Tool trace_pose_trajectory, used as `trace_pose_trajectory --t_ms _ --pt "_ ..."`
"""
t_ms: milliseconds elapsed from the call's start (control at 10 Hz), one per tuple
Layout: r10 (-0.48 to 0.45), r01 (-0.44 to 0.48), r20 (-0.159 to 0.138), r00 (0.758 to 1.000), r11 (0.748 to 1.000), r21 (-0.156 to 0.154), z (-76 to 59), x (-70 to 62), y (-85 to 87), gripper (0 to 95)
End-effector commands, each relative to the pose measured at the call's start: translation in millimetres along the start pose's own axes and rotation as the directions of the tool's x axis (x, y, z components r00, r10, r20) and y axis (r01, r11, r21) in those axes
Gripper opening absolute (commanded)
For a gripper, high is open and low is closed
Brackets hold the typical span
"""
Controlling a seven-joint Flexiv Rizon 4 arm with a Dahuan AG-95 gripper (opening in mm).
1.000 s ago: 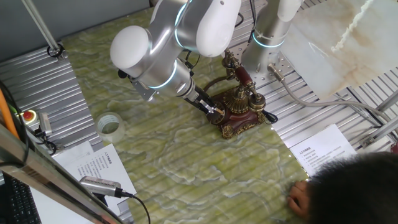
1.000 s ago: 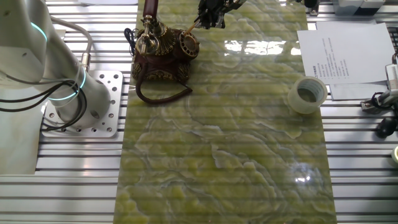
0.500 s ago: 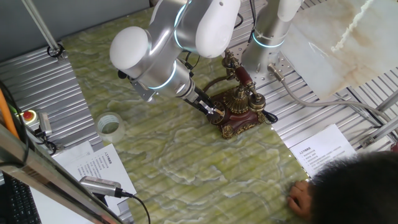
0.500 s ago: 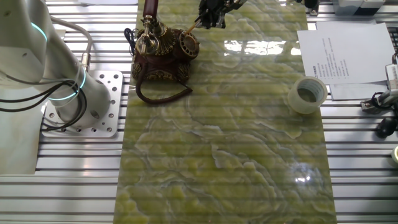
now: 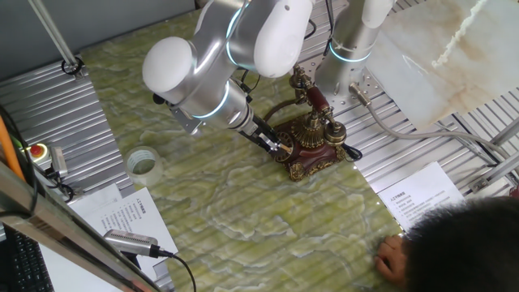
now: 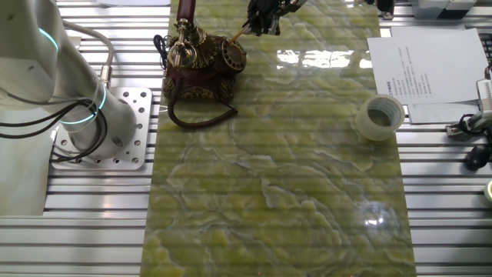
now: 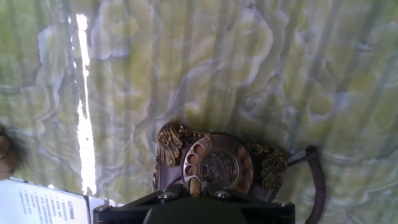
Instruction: Dial a number on an old rotary phone
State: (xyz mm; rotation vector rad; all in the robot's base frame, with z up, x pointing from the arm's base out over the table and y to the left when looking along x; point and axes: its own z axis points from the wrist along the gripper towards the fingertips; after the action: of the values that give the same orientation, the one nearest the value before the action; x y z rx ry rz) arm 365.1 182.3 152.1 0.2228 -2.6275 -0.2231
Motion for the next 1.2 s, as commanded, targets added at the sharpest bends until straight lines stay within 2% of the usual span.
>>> trace_pose_trajectory --t_ms 100,1200 --pt "0.001 -0.001 0.003 1.0 1.0 0.006 0.4 -0.7 -1.1 0.0" --pt "0.006 -0.006 0.016 1.0 1.0 0.002 1.1 -4.0 -0.2 0.0"
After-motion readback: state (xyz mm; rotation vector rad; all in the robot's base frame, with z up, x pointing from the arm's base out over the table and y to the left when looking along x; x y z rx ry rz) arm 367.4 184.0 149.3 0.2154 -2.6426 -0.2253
